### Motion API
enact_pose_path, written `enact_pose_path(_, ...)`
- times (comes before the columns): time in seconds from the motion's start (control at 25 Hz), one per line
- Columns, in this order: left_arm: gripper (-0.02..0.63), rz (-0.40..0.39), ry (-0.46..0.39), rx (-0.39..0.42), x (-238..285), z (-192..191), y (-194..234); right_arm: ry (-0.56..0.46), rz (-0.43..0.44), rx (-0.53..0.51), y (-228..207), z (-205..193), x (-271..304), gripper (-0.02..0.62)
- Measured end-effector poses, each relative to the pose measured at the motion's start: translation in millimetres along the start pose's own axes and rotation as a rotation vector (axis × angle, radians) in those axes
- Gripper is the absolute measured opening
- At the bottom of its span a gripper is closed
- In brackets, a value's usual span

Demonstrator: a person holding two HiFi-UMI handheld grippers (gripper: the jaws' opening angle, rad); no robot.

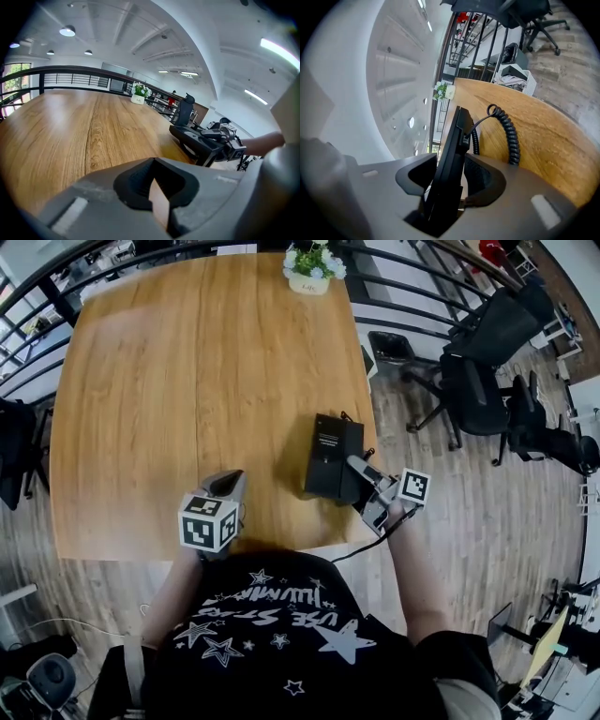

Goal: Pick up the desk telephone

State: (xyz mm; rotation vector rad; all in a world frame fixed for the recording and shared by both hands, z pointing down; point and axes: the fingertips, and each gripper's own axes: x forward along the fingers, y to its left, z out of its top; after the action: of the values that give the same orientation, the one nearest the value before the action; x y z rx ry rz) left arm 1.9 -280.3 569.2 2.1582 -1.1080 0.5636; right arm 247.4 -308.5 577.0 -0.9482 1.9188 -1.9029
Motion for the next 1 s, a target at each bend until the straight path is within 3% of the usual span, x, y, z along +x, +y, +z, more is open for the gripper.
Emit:
enact_pose_path(0.48,0.000,0.033,-0.060,-0.037,-30.0,-6.6,-4.0,-0.067,0.174,0.051,33.8,-25.5,5.6,0.173)
enact_pose_path(1.0,0.000,0.152,-0.136,-0.098,-89.9,-33.7,0.6,0.007,0.283,0.084,70.0,-80.0,26.5,0.172)
